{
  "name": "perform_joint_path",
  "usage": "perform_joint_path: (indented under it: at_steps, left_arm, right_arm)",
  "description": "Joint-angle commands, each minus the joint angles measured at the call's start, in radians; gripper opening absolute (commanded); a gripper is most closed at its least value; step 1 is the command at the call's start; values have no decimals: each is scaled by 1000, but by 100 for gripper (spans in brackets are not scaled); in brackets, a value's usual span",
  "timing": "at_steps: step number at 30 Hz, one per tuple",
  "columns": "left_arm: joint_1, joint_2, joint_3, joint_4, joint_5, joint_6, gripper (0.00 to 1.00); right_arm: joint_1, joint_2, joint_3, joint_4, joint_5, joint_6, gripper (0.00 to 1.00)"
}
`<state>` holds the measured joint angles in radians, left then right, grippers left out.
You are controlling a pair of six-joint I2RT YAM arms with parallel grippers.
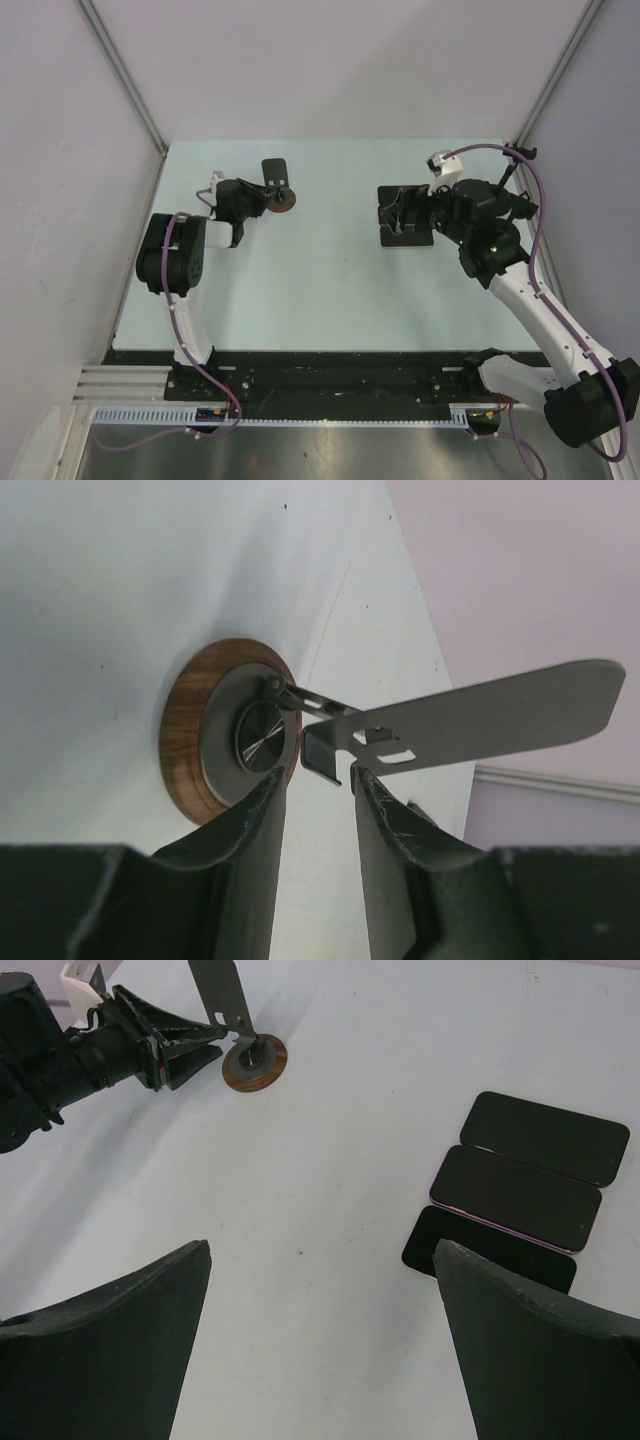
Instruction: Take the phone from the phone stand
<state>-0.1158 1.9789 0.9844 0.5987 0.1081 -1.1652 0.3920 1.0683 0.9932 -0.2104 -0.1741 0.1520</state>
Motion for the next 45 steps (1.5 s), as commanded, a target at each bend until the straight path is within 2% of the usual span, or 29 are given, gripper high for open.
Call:
perform_joint_path:
  at_steps: [1, 7, 10, 11, 15, 23, 27, 37, 45]
  left_arm:
    - [11, 32, 34, 102, -33, -67, 38]
    - [18, 54, 30, 159, -38, -79, 33]
    - [21, 58, 22, 184, -31, -91, 25]
    - [22, 58, 20, 188, -28, -96, 17]
    - [22, 37, -10, 222, -5, -105, 0]
    - [19, -98, -119, 256, 85, -97, 0]
    - [1, -193, -199, 254, 156, -119, 1]
    - [-100, -475, -407, 213, 268, -146, 0]
    - [-199, -678, -498, 122, 265, -125, 0]
  right_arm:
    - [-4, -5, -5, 22, -18, -23, 100]
    - [-4, 5, -5, 22, -27, -19, 100]
    - [-2, 10, -5, 26, -30, -17, 100]
    - [-2, 10, -5, 23, -31, -17, 100]
    - [-4, 12, -5, 23, -42, -11, 100]
    - [10, 10, -5, 40, -84, -17, 100]
    - [54, 19, -5, 55, -87, -42, 100]
    - [228, 90, -1, 140, -47, -95, 98]
    - [369, 154, 67, 100, 27, -149, 96]
